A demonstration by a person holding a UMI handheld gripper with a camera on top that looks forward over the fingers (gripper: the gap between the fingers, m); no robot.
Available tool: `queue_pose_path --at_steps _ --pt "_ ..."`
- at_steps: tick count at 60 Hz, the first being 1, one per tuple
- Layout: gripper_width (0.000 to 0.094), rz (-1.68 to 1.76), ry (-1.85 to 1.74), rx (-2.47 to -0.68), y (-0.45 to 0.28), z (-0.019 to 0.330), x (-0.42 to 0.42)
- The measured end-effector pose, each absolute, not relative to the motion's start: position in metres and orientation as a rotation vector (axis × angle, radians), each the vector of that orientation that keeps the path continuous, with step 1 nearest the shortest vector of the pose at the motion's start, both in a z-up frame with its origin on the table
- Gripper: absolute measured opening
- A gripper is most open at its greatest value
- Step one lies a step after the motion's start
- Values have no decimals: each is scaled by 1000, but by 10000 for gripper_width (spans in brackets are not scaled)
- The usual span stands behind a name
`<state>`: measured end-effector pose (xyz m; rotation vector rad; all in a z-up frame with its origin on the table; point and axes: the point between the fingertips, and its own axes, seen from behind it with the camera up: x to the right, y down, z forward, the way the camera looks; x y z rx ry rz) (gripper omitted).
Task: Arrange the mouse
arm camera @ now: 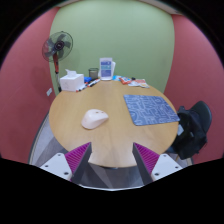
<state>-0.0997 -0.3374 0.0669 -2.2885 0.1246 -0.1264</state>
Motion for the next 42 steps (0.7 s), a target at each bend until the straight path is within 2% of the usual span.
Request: queue_pose_path --at_steps 9,23,33,38,42 --pt "839 -48 131 -2256 -273 37 -149" --pt "839 -38 196 -2248 -190 -5 -163" --pt "829 -59 201 -2230 -153 -7 -164" --pt "768 -68 171 -2232 -138 -9 -165" --pt "665 -100 141 -2229 -130 -9 -164"
